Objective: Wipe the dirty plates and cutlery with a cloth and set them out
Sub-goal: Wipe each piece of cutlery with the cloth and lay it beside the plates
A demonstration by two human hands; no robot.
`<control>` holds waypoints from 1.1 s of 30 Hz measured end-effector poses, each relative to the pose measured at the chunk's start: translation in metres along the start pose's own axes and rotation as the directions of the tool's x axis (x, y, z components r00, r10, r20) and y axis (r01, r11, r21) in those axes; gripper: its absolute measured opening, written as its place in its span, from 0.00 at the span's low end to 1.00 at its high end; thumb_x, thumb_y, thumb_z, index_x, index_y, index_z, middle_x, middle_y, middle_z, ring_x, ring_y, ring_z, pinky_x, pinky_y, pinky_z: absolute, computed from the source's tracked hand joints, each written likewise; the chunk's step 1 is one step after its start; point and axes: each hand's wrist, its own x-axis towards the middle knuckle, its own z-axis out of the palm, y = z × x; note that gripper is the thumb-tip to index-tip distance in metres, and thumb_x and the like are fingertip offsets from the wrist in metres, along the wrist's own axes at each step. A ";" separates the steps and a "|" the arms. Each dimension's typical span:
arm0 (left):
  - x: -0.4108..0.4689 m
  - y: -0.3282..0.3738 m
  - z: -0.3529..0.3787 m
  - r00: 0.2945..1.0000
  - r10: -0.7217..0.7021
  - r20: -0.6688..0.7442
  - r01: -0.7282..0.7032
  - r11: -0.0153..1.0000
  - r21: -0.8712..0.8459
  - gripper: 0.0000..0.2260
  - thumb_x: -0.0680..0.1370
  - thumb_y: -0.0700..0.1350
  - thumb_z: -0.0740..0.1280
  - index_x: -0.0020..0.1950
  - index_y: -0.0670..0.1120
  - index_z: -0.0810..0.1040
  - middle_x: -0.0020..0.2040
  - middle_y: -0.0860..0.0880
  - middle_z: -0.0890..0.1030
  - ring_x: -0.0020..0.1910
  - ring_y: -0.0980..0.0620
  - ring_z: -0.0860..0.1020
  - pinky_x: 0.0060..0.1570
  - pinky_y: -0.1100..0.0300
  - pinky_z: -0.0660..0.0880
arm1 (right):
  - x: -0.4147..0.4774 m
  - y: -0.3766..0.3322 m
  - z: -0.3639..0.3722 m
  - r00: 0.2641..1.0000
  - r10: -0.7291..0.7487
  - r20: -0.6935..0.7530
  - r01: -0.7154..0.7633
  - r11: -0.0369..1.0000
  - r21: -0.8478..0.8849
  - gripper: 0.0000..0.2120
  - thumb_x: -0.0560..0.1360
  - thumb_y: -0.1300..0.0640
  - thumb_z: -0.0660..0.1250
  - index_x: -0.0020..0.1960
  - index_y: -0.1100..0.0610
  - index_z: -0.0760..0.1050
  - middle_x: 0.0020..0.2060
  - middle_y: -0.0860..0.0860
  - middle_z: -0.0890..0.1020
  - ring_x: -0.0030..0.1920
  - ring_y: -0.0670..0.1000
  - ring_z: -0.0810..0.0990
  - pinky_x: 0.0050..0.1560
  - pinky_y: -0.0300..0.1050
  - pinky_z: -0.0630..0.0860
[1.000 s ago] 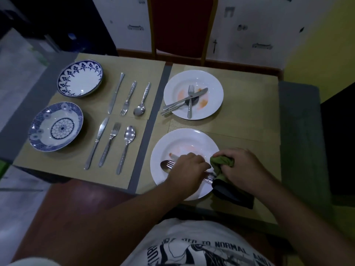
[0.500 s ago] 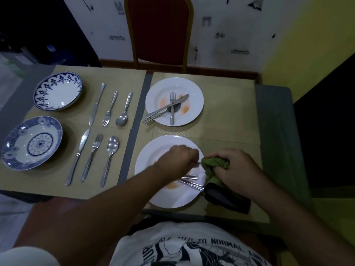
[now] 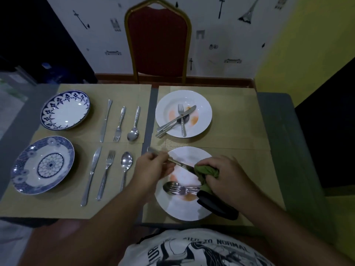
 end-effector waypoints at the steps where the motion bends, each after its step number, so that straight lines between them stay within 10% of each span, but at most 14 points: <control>1: -0.003 -0.006 -0.004 0.999 -0.048 0.013 0.049 0.996 -0.075 0.07 0.80 0.39 0.66 0.55 0.36 0.79 0.48 0.37 0.85 0.45 0.46 0.86 0.48 0.54 0.82 | 0.000 -0.006 0.009 0.999 -0.035 -0.011 0.034 0.999 -0.028 0.22 0.66 0.66 0.63 0.51 0.43 0.81 0.45 0.36 0.81 0.52 0.49 0.73 0.53 0.45 0.72; 9: -0.017 -0.025 -0.025 0.979 -0.191 0.069 0.202 0.892 -0.405 0.10 0.81 0.37 0.64 0.58 0.31 0.76 0.49 0.32 0.84 0.50 0.40 0.85 0.48 0.52 0.84 | 0.008 -0.005 0.045 0.994 -0.104 0.010 0.102 0.943 -0.317 0.20 0.66 0.63 0.67 0.55 0.45 0.79 0.51 0.42 0.80 0.51 0.52 0.69 0.47 0.50 0.74; 24: -0.027 -0.025 -0.076 0.768 -0.542 0.342 0.622 0.759 -0.193 0.16 0.74 0.33 0.69 0.62 0.39 0.80 0.54 0.43 0.86 0.50 0.46 0.83 0.41 0.59 0.76 | 0.008 0.007 0.017 0.936 0.132 -0.325 -0.193 0.967 -0.163 0.22 0.70 0.68 0.65 0.59 0.50 0.80 0.54 0.44 0.80 0.56 0.48 0.66 0.54 0.40 0.64; 33: -0.034 -0.034 -0.059 0.849 -0.362 0.384 0.352 0.931 0.099 0.14 0.84 0.41 0.58 0.58 0.43 0.84 0.37 0.48 0.78 0.31 0.54 0.72 0.30 0.62 0.71 | 0.005 -0.009 0.036 0.978 0.079 -0.192 -0.105 0.986 -0.129 0.23 0.69 0.69 0.66 0.59 0.47 0.79 0.51 0.40 0.78 0.54 0.46 0.66 0.54 0.25 0.61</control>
